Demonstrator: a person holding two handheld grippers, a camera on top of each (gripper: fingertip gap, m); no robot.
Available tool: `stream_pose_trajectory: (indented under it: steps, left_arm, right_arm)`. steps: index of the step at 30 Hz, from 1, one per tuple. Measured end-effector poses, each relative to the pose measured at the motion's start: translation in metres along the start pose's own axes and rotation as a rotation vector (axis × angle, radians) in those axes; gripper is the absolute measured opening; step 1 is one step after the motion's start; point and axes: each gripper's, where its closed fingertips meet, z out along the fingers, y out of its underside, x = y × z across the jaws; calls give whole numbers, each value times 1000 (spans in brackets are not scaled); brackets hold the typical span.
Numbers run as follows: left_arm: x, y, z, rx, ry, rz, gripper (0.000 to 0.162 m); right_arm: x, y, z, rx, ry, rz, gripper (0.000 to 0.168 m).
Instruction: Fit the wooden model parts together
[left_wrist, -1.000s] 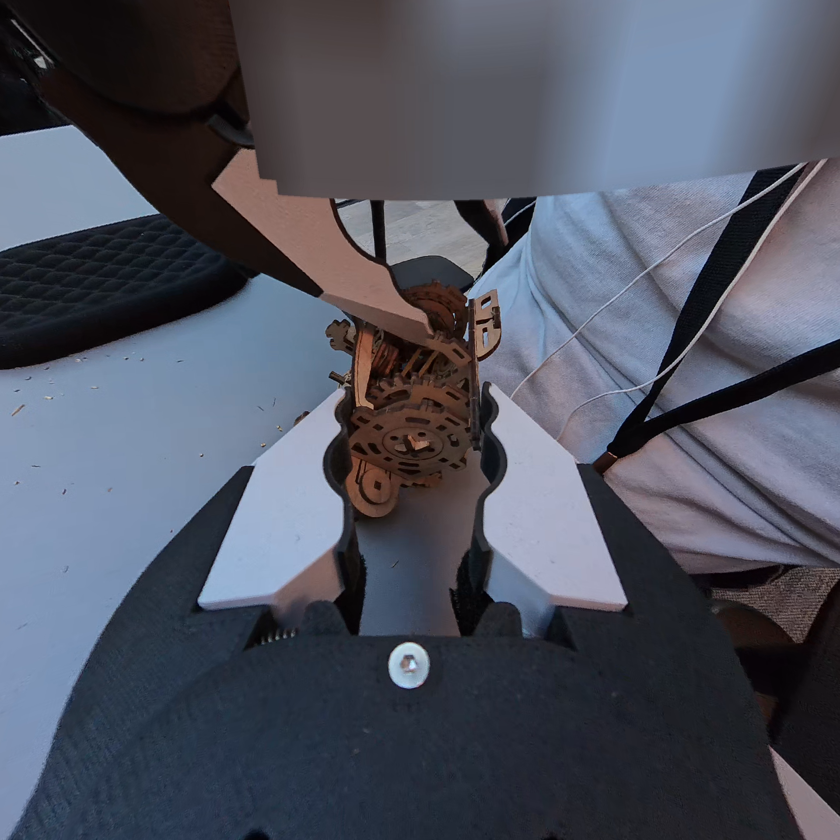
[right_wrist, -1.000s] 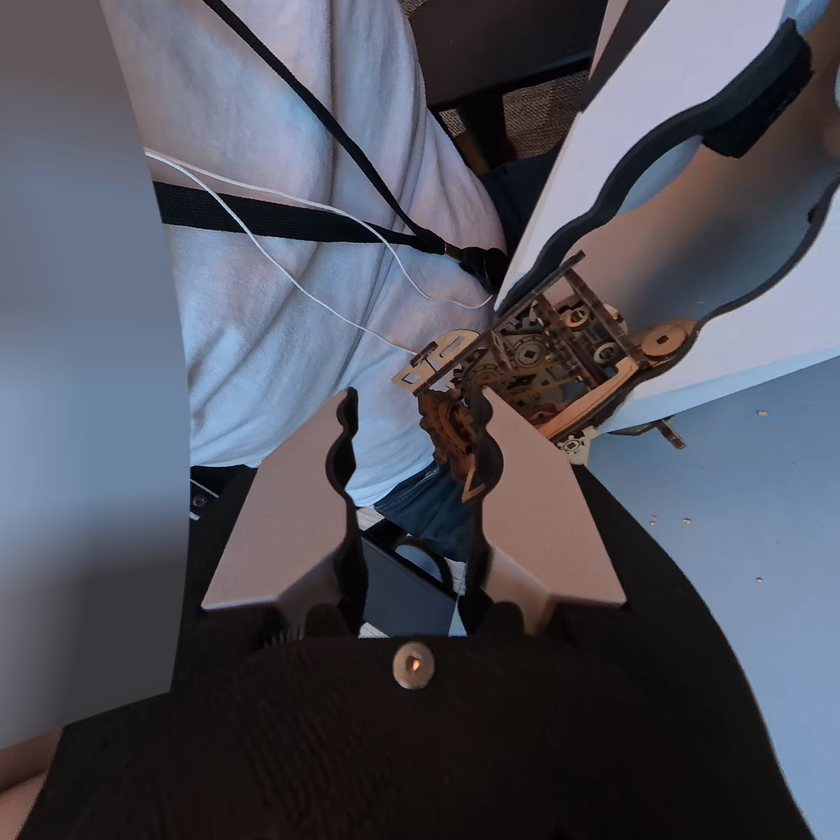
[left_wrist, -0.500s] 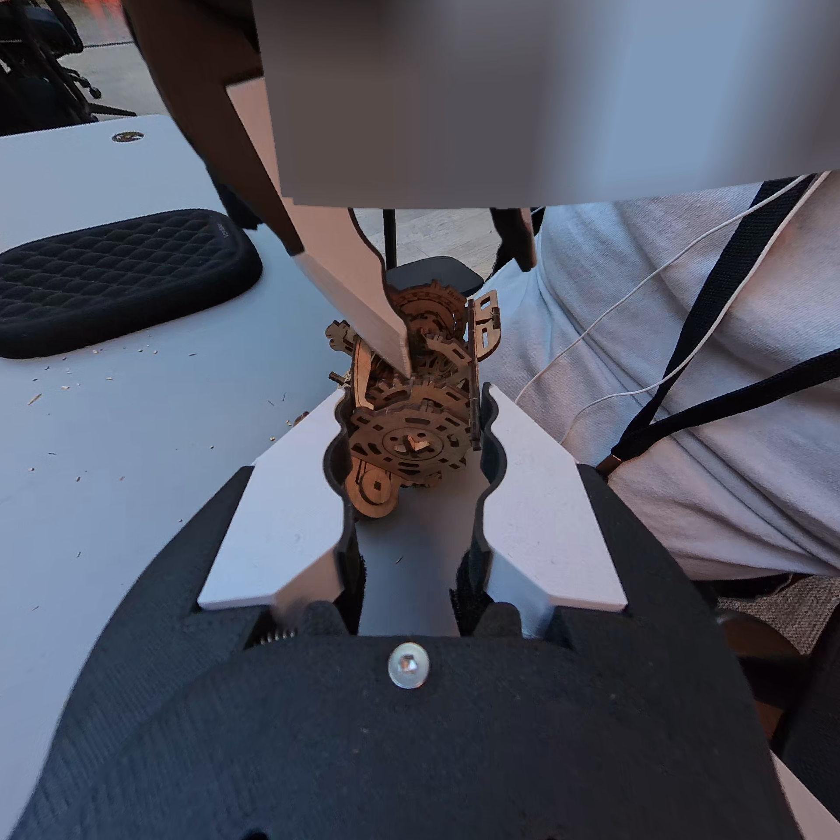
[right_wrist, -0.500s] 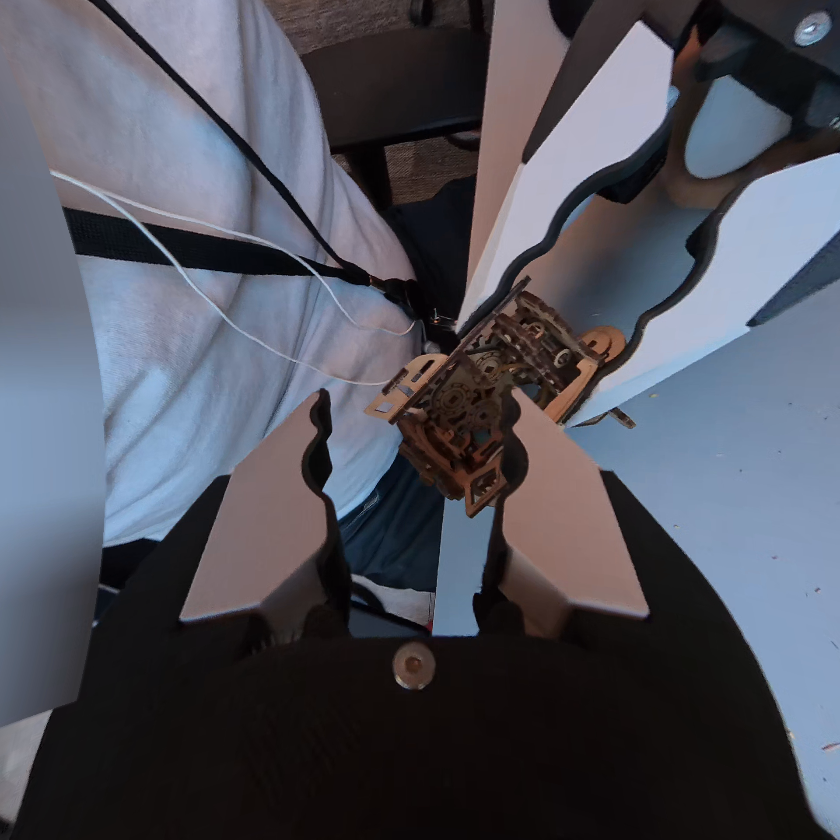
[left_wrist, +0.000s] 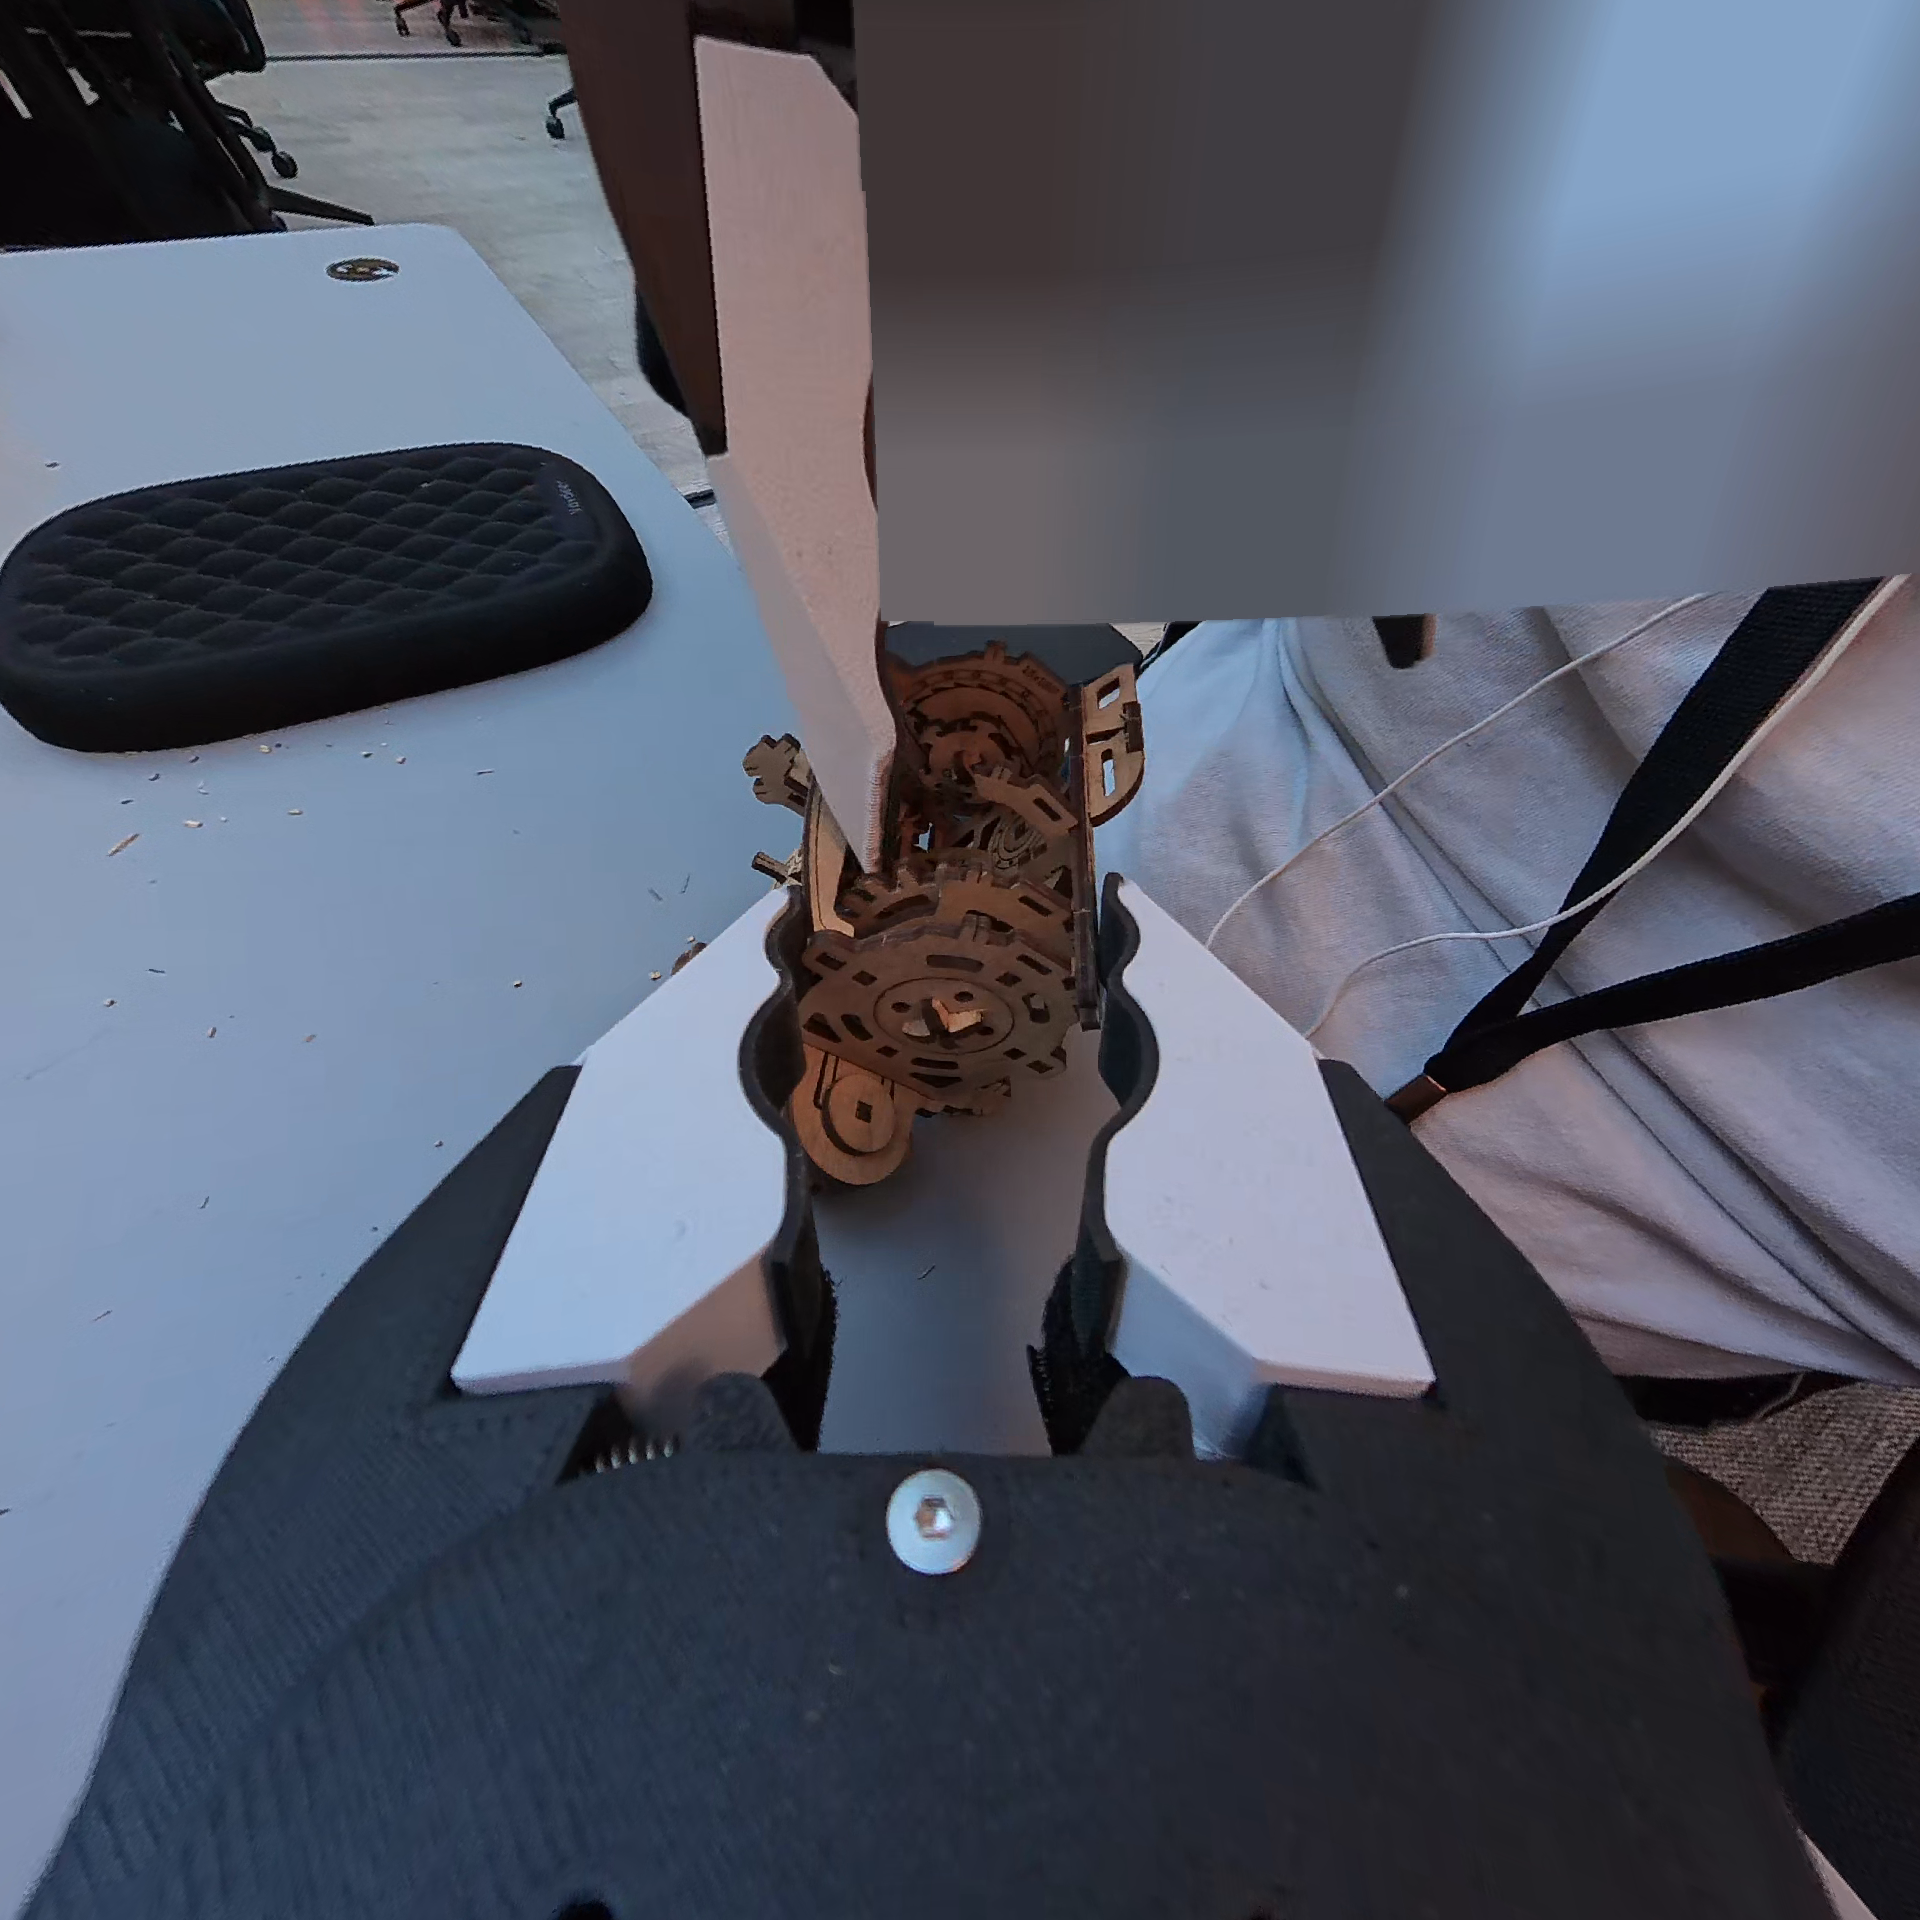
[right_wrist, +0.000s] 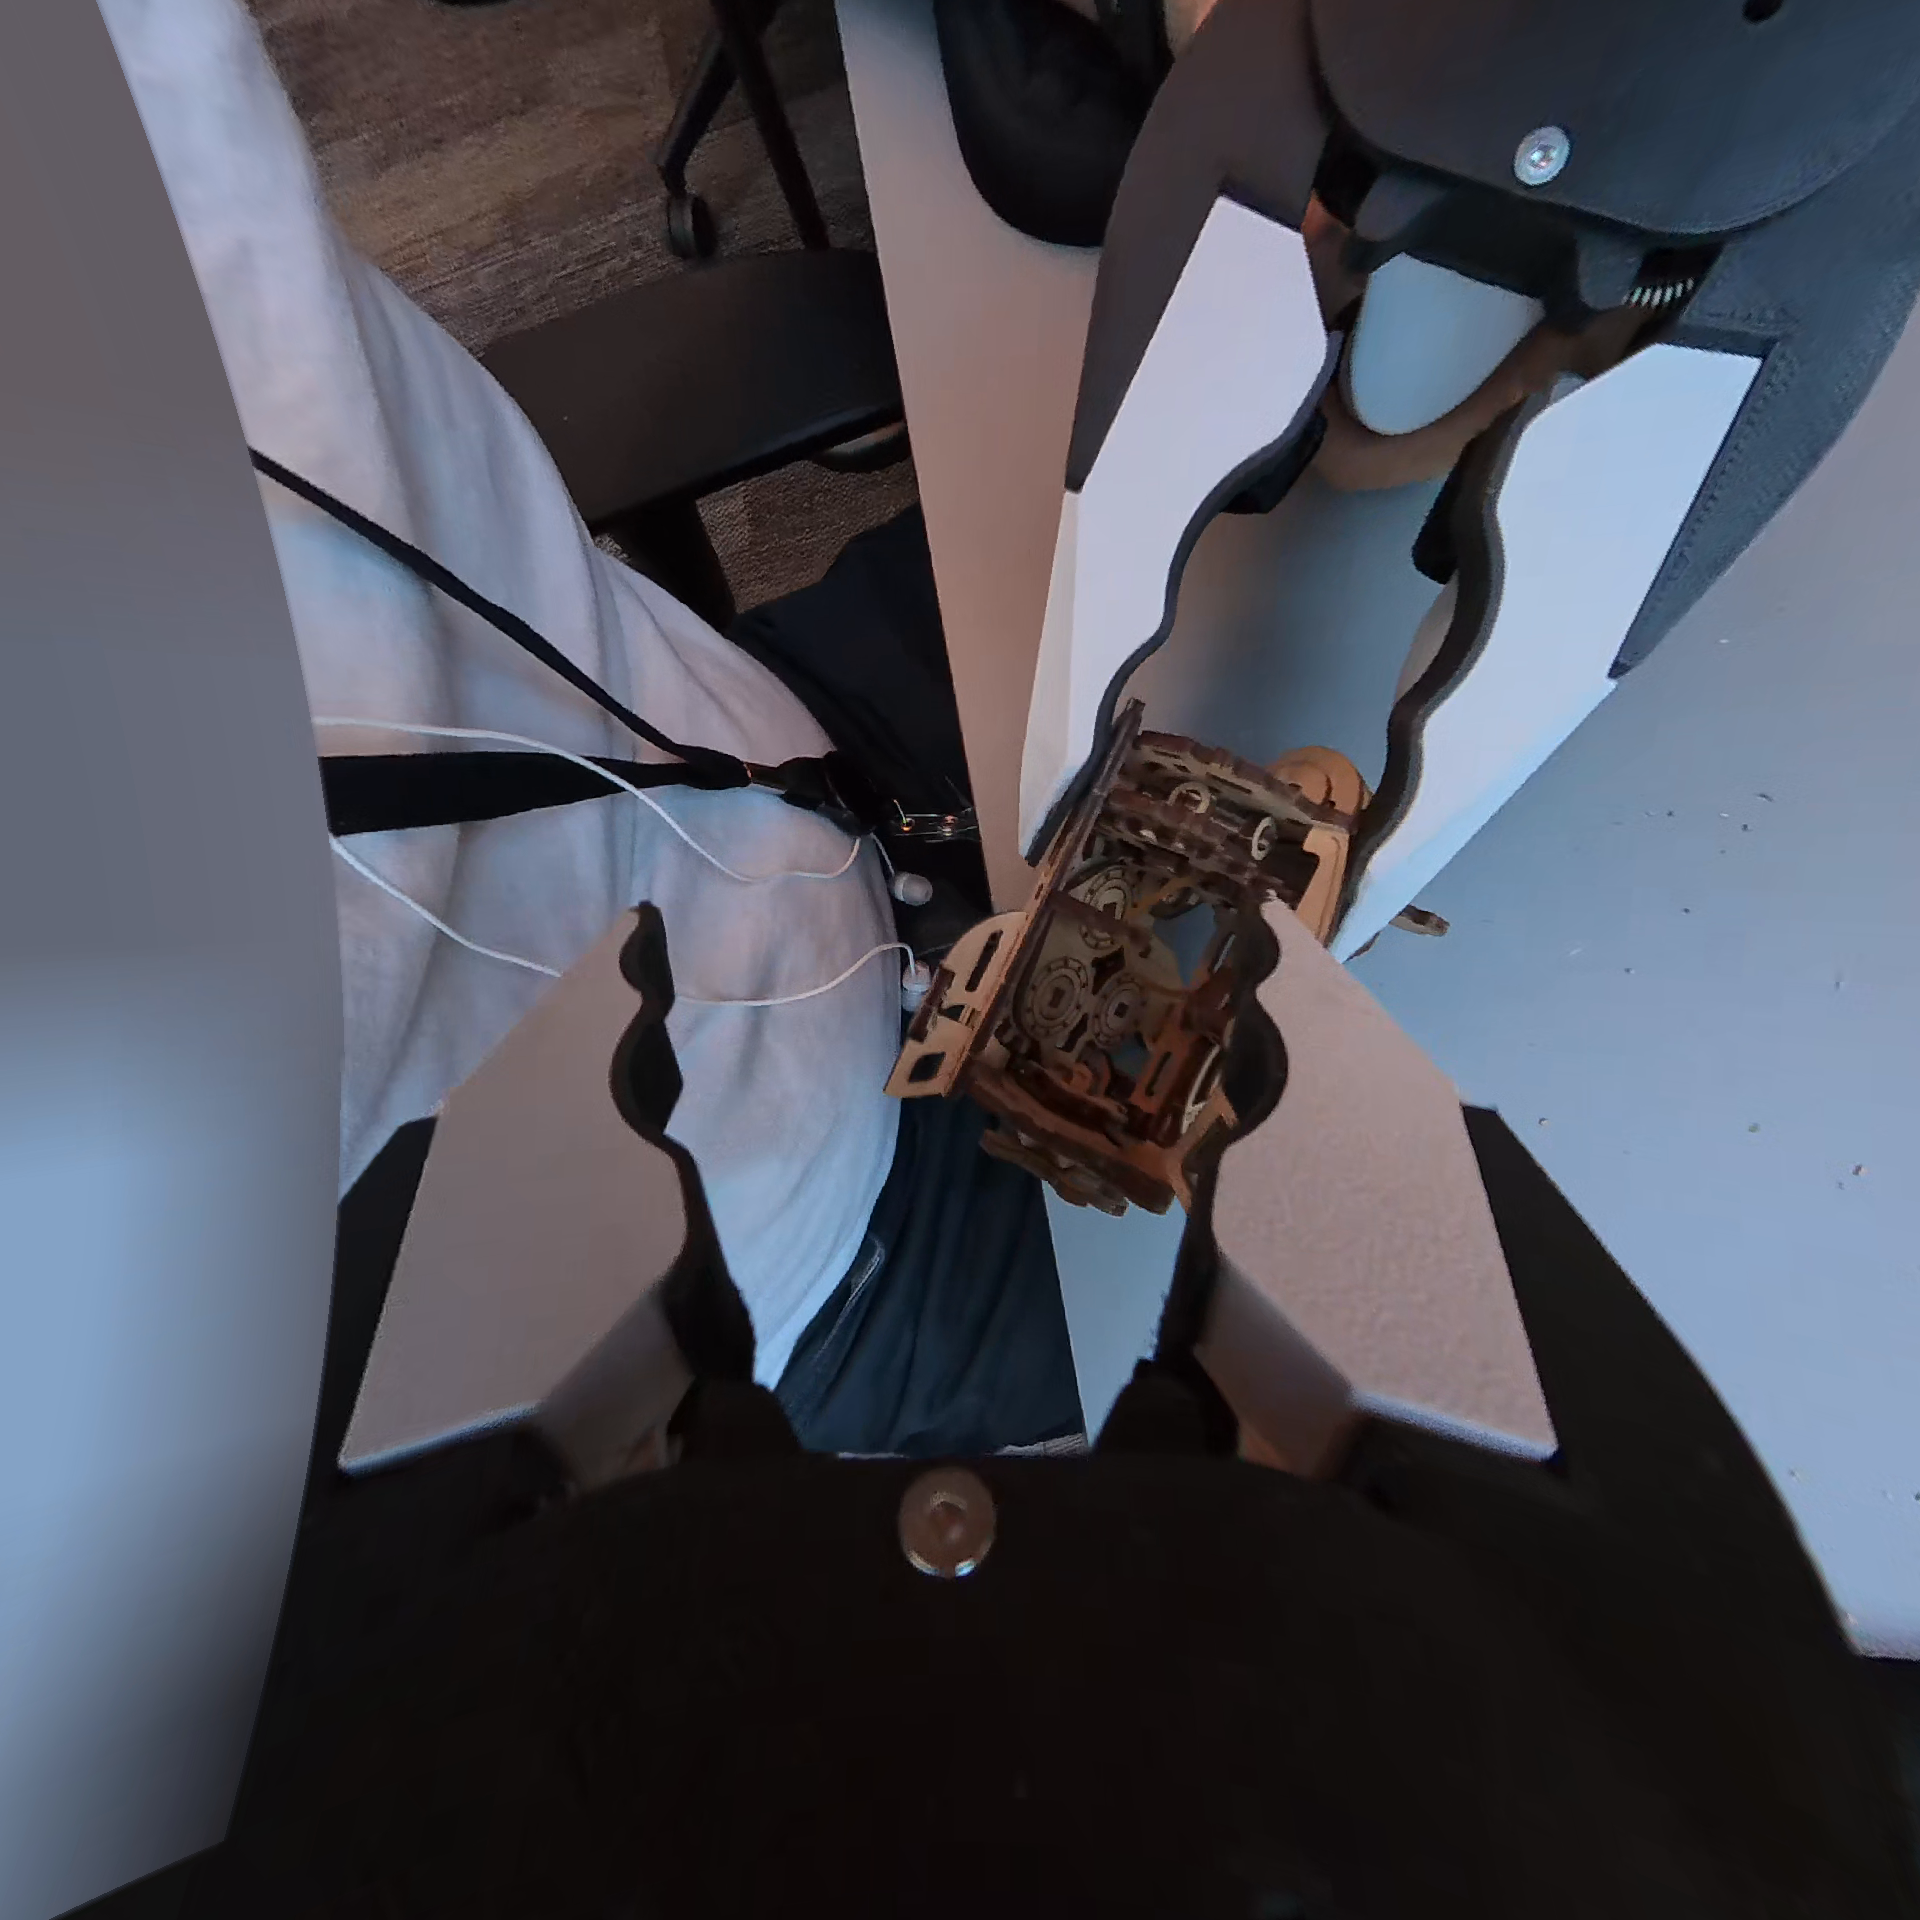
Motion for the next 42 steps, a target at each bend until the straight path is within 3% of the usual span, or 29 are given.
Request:
stream_pose_trajectory:
  steps: [15,22,27,42]
  left_arm:
    - [-6,0,-2,4,-22,-38,54]
    - [-6,0,-2,4,-20,-32,54]
    - [-6,0,-2,4,-18,-37,54]
    - [-11,0,-3,6,-46,-55,54]
  right_arm:
    - [13,3,15,-70,192,27,105]
    - [13,3,13,-83,158,42,101]
    - [18,1,10,-57,154,95,90]
    - [27,-4,9,-51,303,169,95]
